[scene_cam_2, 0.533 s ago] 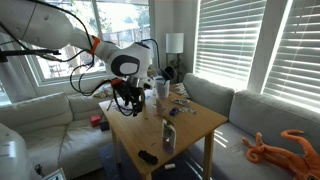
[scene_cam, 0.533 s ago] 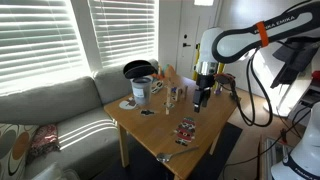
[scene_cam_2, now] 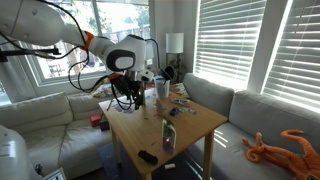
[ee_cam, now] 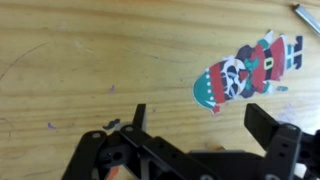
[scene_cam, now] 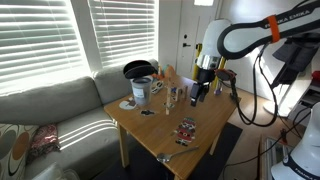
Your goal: Put the block on top of the two parallel standing blocks
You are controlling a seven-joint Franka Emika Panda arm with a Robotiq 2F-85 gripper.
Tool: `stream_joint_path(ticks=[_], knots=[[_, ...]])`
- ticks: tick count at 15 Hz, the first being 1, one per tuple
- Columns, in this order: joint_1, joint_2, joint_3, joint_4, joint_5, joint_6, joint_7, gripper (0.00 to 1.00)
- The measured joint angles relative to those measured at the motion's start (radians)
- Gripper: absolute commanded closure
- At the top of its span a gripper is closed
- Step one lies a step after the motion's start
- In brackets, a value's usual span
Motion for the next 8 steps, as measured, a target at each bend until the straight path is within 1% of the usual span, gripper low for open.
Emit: stream_joint_path(ticks=[4,6,8], knots=[[-0.001,-0.183,0.049,0.001,-0.032,0.041,0.102,0.0],[-0.006,-0.251,0.072,0.014,-0.105,0.049,0.107,0.0],[-0.016,-0.283,0.079,0.035,-0.19,0.05,0.089,0.0]])
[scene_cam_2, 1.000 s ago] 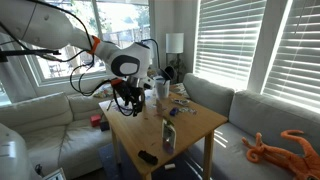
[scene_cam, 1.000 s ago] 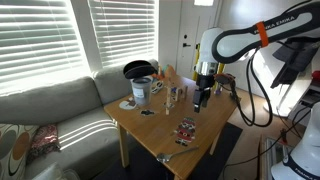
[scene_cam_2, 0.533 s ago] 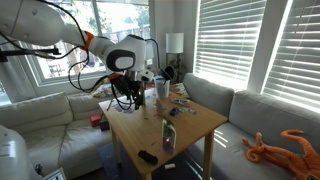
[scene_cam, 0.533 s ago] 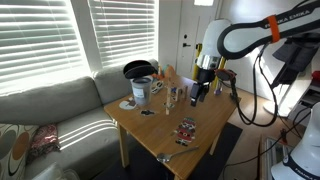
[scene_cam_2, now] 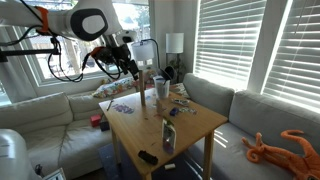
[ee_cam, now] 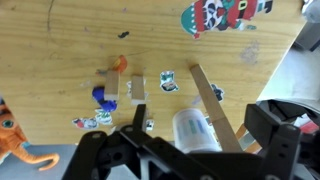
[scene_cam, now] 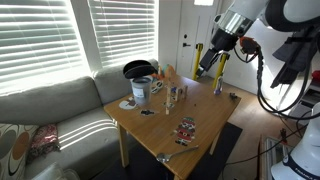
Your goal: Put the block on top of the two parallel standing blocks
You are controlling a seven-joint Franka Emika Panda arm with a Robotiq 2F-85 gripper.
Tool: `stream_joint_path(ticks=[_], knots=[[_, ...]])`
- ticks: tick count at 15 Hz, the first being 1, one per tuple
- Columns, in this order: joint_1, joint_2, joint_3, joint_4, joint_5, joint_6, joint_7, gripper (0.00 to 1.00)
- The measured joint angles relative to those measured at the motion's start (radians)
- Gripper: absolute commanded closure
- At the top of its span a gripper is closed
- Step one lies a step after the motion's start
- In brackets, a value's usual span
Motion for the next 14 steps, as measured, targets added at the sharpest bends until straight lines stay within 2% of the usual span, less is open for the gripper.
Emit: stream_joint_path(ticks=[2,4,9,12,14], knots=[[-0.01,-0.003,-0.003,0.022,-0.065,0.014,-0.061,0.0],[-0.006,0.008,-0.017,0.036,-0.079,0.051,-0.145,0.0],[0.073,0.039,-0.094,0.059,-0.017,0.078,-0.345,0.0],[0.083,0.039,-0.101,0.059,-0.009,0.078,-0.37,0.0],[0.101,0.039,-0.124,0.061,-0.005,0.089,-0.481,0.0]])
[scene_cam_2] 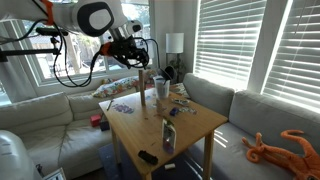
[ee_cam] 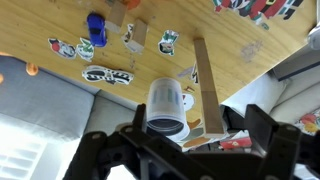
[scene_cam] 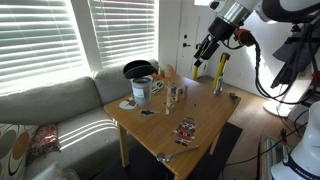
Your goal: Put the block on top of the two parallel standing blocks
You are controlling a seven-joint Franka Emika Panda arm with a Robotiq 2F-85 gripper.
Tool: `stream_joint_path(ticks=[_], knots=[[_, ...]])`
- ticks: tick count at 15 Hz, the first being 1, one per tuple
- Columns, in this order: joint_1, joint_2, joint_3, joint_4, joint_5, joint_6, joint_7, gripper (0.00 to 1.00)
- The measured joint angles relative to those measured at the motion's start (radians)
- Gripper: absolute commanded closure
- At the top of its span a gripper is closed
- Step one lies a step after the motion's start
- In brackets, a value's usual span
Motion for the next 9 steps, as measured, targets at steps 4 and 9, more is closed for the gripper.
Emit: stream_joint_path(ticks=[4,9], knots=[[0.006,0.032,-0.066,0.065,-0.001,-0.004,-0.17,0.0],[-0.004,0.121,-0.028,0.167,-0.014,-0.148,-0.076,0.0]])
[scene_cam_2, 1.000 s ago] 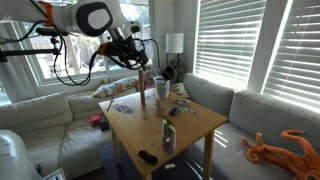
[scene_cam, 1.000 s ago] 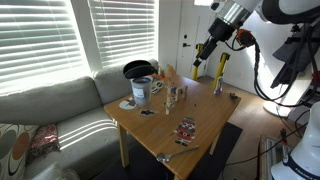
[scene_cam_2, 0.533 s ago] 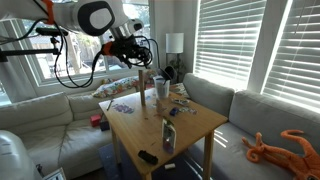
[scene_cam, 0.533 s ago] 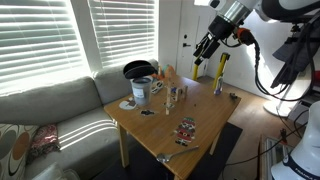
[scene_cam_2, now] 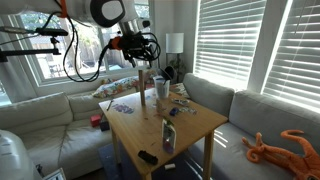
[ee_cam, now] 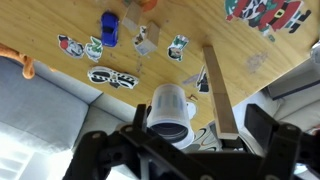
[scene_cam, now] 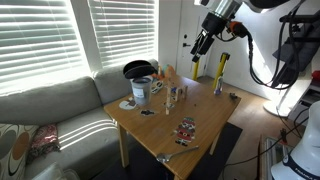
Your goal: Put the block on top of the two parallel standing blocks
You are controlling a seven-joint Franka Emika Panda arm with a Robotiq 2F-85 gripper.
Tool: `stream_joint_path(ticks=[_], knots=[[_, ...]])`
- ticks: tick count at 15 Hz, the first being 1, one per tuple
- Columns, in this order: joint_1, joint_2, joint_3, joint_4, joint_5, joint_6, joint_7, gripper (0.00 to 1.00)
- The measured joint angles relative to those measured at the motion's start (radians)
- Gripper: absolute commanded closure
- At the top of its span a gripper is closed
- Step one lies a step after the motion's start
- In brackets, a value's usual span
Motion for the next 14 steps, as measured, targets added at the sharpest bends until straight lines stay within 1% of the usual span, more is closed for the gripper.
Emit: stream_joint_path(ticks=[2,4,8,10,13,14], knots=[[-0.002,0.021,0.031,0.018,0.004,-0.054,0.093,0.0],[-0.002,0.029,0.046,0.025,0.014,-0.076,0.156,0.0],[-0.005,0.03,0.048,0.029,0.018,-0.08,0.174,0.0],[-0.005,0.037,0.052,0.029,0.028,-0.06,0.19,0.0],[-0.002,0.072,0.079,0.029,0.065,0.019,0.253,0.0],[0.0,0.086,0.091,0.027,0.066,0.043,0.256,0.0]])
